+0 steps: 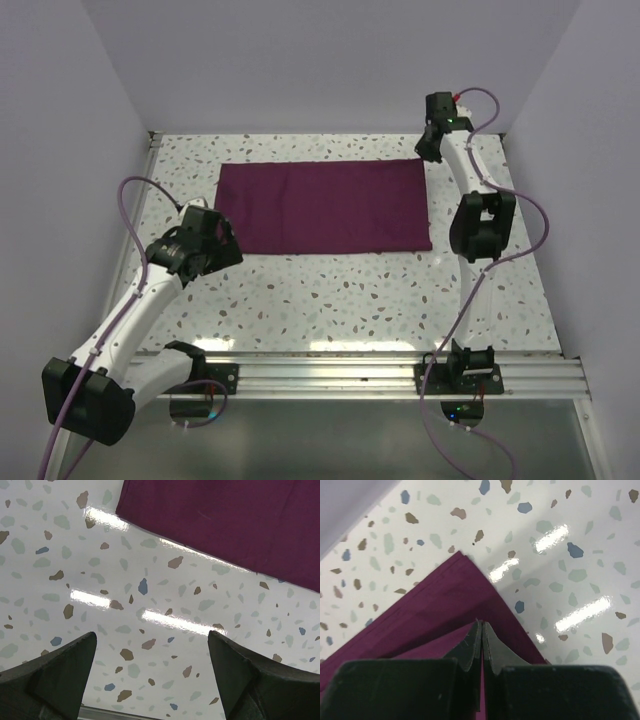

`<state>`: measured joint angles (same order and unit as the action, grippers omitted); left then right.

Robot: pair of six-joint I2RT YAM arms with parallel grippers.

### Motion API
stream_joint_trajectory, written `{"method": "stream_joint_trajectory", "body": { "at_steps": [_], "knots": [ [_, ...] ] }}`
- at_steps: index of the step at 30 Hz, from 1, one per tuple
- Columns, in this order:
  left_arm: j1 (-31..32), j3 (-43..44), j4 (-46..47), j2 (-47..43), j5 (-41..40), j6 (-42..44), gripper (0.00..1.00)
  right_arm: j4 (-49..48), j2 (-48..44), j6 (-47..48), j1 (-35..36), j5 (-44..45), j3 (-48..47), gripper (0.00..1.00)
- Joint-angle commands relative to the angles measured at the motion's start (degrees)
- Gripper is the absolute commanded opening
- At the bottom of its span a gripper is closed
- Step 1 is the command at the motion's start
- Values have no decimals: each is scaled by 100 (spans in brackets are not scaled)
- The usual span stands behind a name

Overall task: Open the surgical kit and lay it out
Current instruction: Open the surgical kit at the center of the board.

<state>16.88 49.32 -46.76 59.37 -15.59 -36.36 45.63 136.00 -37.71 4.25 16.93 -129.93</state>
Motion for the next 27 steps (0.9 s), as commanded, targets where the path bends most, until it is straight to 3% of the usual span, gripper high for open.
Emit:
{"method": "stream_joint_trajectory", "body": {
  "at_steps": [1, 4, 8, 14, 20, 27],
  "knots": [
    [-19, -1, 168, -128, -5, 76, 96, 201, -671, -87, 76, -119, 29, 0],
    [-19, 34, 194, -137, -22, 76, 96, 306, -978, -87, 190, -373, 344, 0],
    [-19, 410, 273, 12, -180, 111, 97, 350, -1707, 0, 680, -690, 1518, 0],
    [-27, 1210, 589, 662, -146, 199, 98, 465, -3631, 159, 1551, -866, 3846, 0],
    [-27, 1773, 844, 1243, -49, 226, 97, 1290, -5819, 168, 1799, -1200, 6124, 0],
    [-27, 2029, 1011, 1498, 65, 156, 97, 2441, -7579, 221, 1807, -1438, 7411, 0]
  ]
}}
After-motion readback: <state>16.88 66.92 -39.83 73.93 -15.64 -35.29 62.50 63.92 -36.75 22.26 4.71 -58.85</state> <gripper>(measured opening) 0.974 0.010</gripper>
